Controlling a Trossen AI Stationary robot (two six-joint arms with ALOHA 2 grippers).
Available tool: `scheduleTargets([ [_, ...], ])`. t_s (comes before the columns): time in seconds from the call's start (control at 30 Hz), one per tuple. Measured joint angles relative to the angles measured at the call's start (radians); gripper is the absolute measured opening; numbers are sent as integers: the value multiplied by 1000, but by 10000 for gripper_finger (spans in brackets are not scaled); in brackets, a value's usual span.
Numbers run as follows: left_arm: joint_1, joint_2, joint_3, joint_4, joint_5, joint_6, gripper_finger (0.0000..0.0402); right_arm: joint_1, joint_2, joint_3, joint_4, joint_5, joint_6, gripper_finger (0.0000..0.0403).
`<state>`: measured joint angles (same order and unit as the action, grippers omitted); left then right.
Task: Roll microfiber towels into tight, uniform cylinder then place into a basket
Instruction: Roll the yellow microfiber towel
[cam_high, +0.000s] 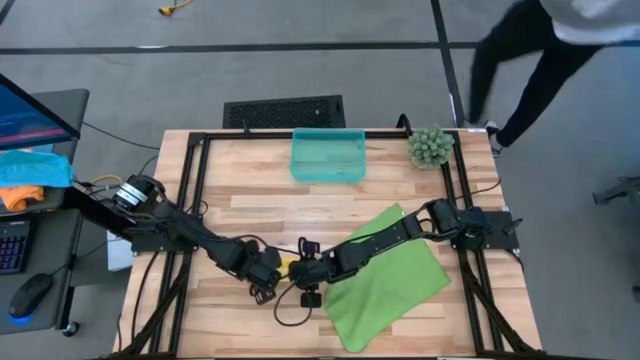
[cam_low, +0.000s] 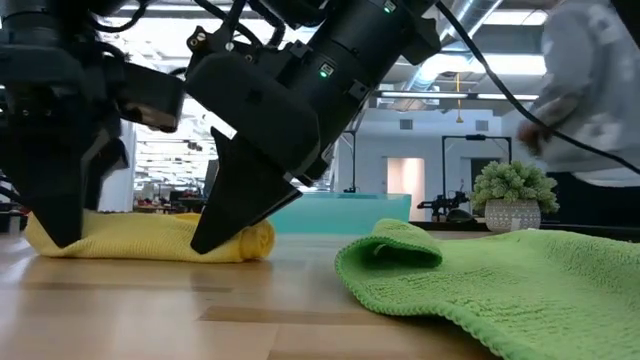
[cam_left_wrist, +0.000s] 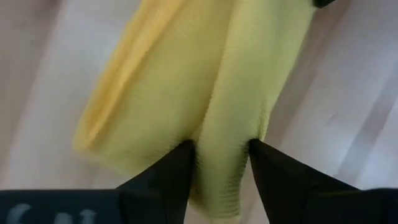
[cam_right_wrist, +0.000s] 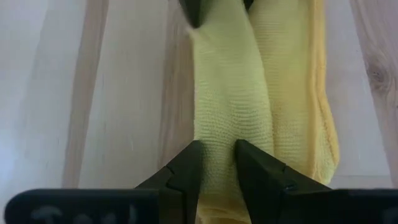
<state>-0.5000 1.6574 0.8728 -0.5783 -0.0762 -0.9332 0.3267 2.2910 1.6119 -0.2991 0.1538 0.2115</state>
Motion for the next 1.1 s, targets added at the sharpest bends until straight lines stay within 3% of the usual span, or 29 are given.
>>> scheduleTargets([
  [0.3, -115, -172, -1, -214, -200, -103, 153, -1, 1, -1, -3, -21, 1, 127],
  [0.6, -299, -144, 3, 79, -453, 134, 152, -1, 1, -2, -1, -23, 1, 127],
  [0.9, -222, -13, 3, 91, -438, 163, 152, 0, 1, -3, 0, -23, 0, 127],
  [1.1, -167, -2, -1, 43, -340, 109, 152, 0, 1, -3, -1, -25, 0, 127],
])
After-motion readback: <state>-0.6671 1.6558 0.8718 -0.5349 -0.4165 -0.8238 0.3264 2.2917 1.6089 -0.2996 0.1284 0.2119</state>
